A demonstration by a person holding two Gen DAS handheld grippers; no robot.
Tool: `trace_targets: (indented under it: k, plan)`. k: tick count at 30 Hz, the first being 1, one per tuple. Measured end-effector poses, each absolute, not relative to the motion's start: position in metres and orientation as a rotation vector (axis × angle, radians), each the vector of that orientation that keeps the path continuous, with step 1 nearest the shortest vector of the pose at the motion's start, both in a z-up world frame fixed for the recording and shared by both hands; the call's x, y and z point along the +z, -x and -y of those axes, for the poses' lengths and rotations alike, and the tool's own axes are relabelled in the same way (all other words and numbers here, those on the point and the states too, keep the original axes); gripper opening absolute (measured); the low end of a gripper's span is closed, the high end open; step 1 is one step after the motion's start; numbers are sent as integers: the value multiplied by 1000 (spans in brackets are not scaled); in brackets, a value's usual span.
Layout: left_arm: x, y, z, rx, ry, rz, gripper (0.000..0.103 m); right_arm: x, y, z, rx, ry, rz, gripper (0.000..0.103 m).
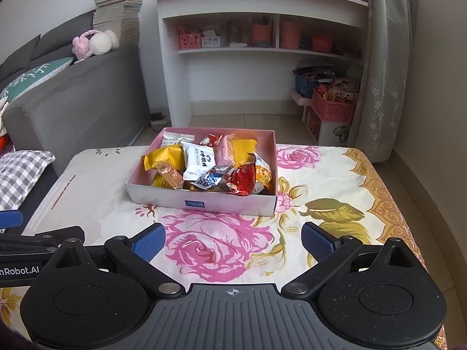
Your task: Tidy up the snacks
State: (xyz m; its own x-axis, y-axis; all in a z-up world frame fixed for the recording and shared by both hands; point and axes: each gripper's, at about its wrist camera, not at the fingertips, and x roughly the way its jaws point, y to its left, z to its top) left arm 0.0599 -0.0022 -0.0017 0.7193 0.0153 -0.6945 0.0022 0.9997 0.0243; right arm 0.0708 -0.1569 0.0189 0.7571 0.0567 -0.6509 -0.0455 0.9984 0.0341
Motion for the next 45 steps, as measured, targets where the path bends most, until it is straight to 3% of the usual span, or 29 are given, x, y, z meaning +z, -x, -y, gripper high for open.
trace_targets:
  k: [45]
  plan:
    - [-1, -59, 2, 4, -16, -781, 103, 19, -71, 158, 53, -14, -710, 101]
